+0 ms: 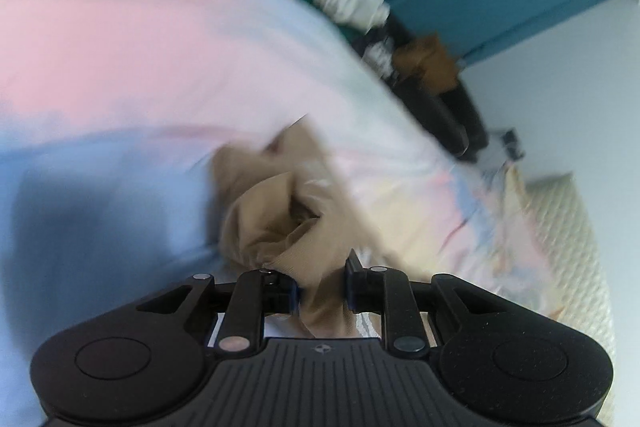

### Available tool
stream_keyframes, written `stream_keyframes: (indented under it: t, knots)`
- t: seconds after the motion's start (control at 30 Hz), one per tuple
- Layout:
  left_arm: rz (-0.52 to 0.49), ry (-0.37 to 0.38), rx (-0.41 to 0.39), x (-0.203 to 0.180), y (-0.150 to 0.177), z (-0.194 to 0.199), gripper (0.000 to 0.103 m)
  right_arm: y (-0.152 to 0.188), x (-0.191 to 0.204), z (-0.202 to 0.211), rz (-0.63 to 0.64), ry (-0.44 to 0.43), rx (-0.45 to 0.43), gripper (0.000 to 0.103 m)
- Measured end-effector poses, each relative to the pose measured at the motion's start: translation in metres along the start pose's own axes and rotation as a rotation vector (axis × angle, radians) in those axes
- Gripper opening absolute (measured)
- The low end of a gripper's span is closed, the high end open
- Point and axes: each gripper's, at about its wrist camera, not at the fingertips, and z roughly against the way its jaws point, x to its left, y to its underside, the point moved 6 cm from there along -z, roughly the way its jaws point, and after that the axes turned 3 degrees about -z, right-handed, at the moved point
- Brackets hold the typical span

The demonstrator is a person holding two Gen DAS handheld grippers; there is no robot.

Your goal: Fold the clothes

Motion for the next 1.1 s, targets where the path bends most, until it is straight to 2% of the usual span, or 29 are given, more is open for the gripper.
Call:
stream_keyframes:
  t: [0.13,0.2,0.27,0.33,0.37,0.4,0.5,0.63,0.77,0.8,0.83,0.87,0.93,1.1]
  knots:
    - [-0.064,-0.079,0.02,0.034,0.026,-0.002,0.041,0.043,-0.032,0.013,-0.007,0.056,0.028,0.037]
    - [-0.124,-0.082,0.008,0.04,0.035,-0.002,0.047,0.054,-0.045,0.01,-0.031,0.067,0.03,0.038]
    - [-0.187,-0.099,-0.004,0.039,0.036,-0.004,0.052,0.056,-0.048,0.009,-0.021,0.075,0.037,0.04]
    - [-0.237,-0.123,-0.002,0.029,0.037,-0.001,0.063,0.055,-0.042,0.017,-0.008,0.106,0.056,0.044]
    - [-0.262,-0.135,0.0,0.023,0.038,0.0,0.074,0.054,-0.039,0.021,-0.001,0.122,0.066,0.047]
    - [-0.282,-0.148,-0.005,0.016,0.04,0.005,0.08,0.053,-0.038,0.027,-0.007,0.145,0.071,0.048]
    - [-0.347,-0.17,-0.017,-0.01,0.044,0.026,0.081,0.05,-0.026,0.051,0.006,0.198,0.074,0.051]
    - [-0.444,-0.154,-0.052,-0.053,0.05,0.079,0.088,0.045,-0.002,0.091,0.058,0.194,0.053,0.051]
    - [-0.565,-0.151,-0.14,-0.097,0.057,0.134,0.102,0.041,0.031,0.137,0.154,0.158,0.018,0.051]
    - [-0.596,-0.15,-0.167,-0.108,0.06,0.147,0.103,0.04,0.04,0.147,0.179,0.145,0.009,0.051]
    - [-0.627,-0.15,-0.193,-0.119,0.062,0.16,0.103,0.04,0.049,0.157,0.204,0.131,0.0,0.057]
    - [-0.655,-0.15,-0.213,-0.126,0.067,0.175,0.103,0.04,0.059,0.168,0.231,0.117,-0.011,0.07]
    - [-0.69,-0.142,-0.239,-0.141,0.075,0.199,0.103,0.044,0.08,0.193,0.295,0.089,-0.042,0.085]
    - [-0.74,-0.128,-0.312,-0.161,0.103,0.27,0.103,0.067,0.117,0.248,0.455,0.031,-0.082,0.084]
